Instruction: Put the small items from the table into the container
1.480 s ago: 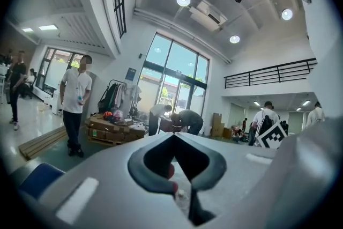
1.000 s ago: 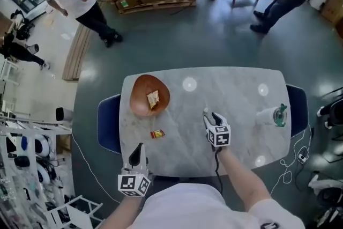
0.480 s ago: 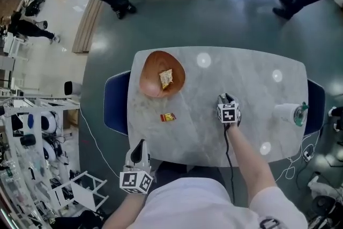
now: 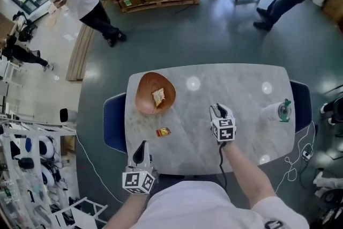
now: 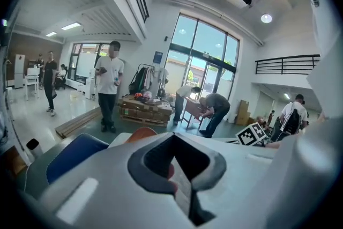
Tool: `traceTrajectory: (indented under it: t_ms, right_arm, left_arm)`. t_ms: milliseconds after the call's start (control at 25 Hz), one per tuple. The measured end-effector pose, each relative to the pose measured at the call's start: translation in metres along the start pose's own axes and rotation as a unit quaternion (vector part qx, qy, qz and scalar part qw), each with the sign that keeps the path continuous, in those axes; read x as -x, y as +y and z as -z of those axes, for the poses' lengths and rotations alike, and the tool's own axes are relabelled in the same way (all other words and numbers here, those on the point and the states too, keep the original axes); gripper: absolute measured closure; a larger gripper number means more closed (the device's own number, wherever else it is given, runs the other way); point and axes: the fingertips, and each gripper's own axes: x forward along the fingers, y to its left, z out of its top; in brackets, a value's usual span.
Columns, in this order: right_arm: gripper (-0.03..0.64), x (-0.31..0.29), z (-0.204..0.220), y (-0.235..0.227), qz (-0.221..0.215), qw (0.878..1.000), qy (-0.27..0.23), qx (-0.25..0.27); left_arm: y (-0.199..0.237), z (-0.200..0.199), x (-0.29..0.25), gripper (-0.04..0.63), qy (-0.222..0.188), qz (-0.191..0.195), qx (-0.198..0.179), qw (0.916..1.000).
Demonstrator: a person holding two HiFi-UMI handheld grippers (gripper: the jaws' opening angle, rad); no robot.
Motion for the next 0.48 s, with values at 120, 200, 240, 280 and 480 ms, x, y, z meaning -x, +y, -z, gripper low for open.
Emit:
traceTrajectory:
  t_ms: [120, 200, 240, 280, 480]
  right_arm:
    - [0.472, 0.043, -0.030, 0.007, -0.003, 0.999, -0.038, -0.009]
    - [0.472, 0.071, -0.056, 0.008, 0.001, 0.997, -0.072, -0.006]
    - [0.472, 0.085, -0.069, 0.008, 0.004, 0.996, -0.089, -0.002]
    - [0.472, 0.099, -0.080, 0.010, 0.007, 0.994, -0.105, 0.001]
    - [0.472, 0.174, -0.104, 0.041, 0.006, 0.988, -0.156, 0.010]
  left_arm:
    - [-0.015, -0.018, -0.009, 0.591, -0.023, 0.029, -0.008, 0.9993]
    - [-0.027, -0.033, -0.019, 0.591, -0.044, 0.052, -0.014, 0.9976]
    - [-0.033, -0.042, -0.025, 0.591, -0.055, 0.063, -0.018, 0.9964]
    - [-0.039, -0.049, -0.029, 0.591, -0.063, 0.072, -0.021, 0.9952]
    - [-0.061, -0.074, -0.016, 0.591, -0.081, 0.101, -0.032, 0.9911]
